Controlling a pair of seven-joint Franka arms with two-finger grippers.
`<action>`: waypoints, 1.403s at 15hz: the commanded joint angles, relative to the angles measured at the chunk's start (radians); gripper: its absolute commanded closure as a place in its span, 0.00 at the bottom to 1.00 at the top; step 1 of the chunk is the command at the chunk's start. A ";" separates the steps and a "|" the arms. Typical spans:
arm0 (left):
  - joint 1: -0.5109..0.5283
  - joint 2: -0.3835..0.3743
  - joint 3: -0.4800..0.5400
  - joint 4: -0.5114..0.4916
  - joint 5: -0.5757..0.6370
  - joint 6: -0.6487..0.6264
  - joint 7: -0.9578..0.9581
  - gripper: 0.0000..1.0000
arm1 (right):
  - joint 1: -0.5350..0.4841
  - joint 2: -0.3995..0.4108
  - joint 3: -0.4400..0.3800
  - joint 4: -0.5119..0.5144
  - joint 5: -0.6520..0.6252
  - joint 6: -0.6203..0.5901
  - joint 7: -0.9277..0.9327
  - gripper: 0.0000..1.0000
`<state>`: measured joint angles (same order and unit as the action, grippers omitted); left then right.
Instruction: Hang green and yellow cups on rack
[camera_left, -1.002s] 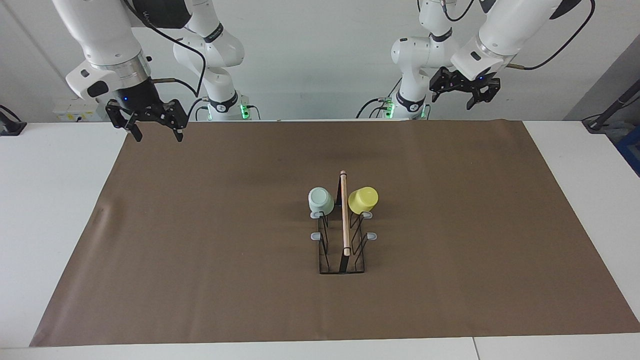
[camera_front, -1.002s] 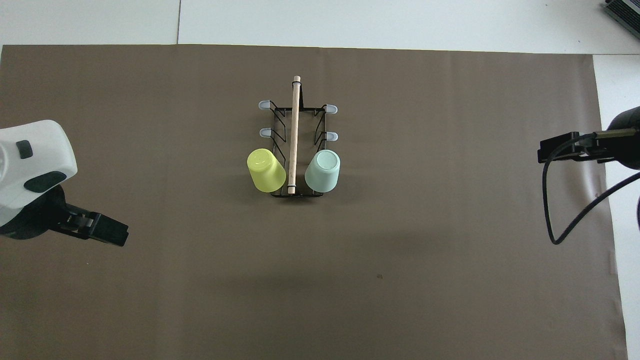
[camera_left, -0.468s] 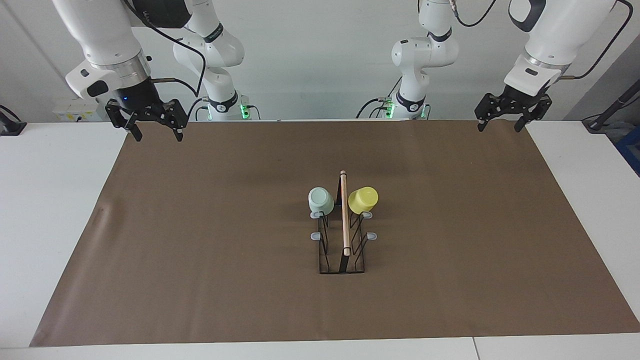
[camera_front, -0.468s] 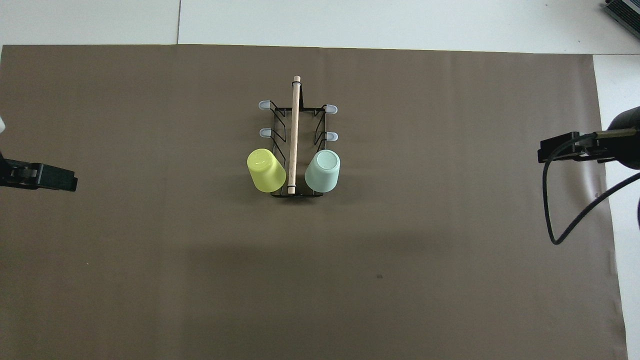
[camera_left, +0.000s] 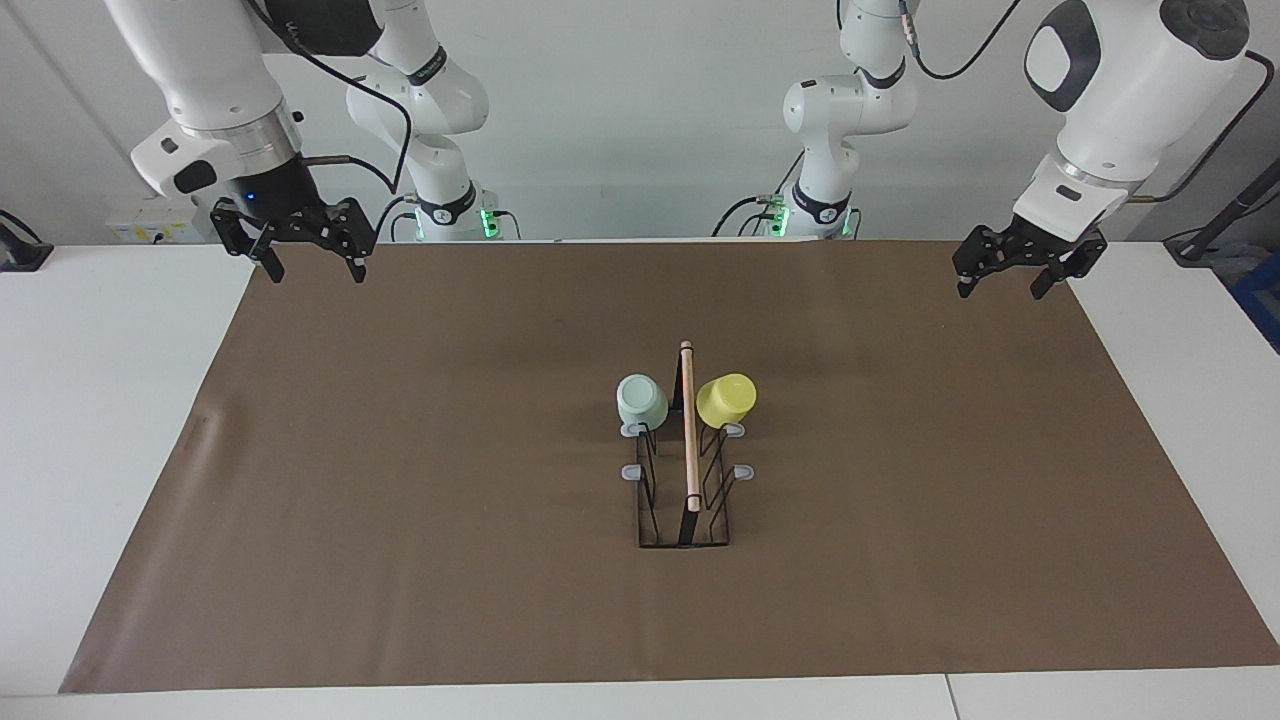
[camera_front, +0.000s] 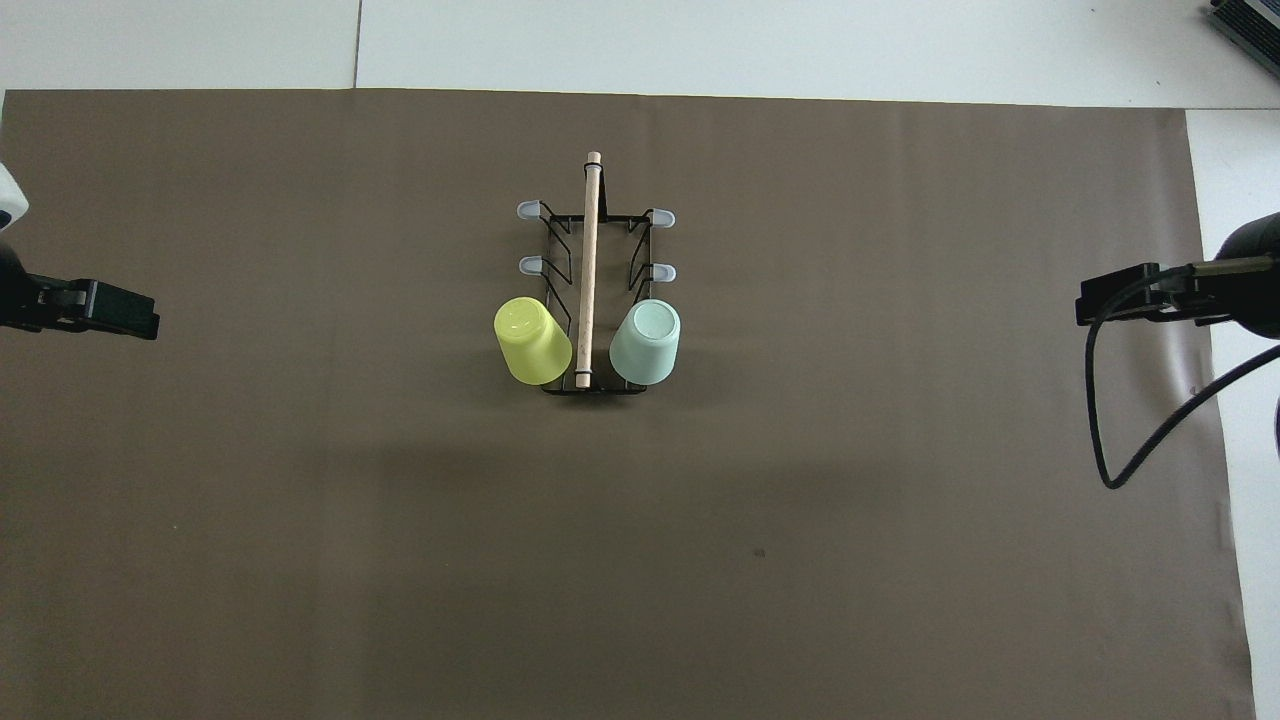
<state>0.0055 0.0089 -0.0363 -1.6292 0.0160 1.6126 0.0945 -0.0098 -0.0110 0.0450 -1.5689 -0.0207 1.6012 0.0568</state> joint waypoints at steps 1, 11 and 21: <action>0.025 -0.018 -0.010 -0.017 -0.011 -0.014 0.002 0.00 | 0.004 0.011 -0.005 0.023 0.015 -0.015 0.017 0.00; 0.022 -0.056 -0.020 -0.054 -0.011 -0.006 -0.013 0.00 | 0.004 0.011 -0.007 0.023 0.015 -0.015 0.017 0.00; 0.022 -0.058 -0.020 -0.055 -0.011 -0.005 -0.012 0.00 | -0.002 0.000 -0.060 0.000 0.067 -0.009 0.005 0.00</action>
<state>0.0309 -0.0239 -0.0590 -1.6567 0.0133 1.6023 0.0900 -0.0098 -0.0109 0.0048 -1.5701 0.0209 1.6012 0.0575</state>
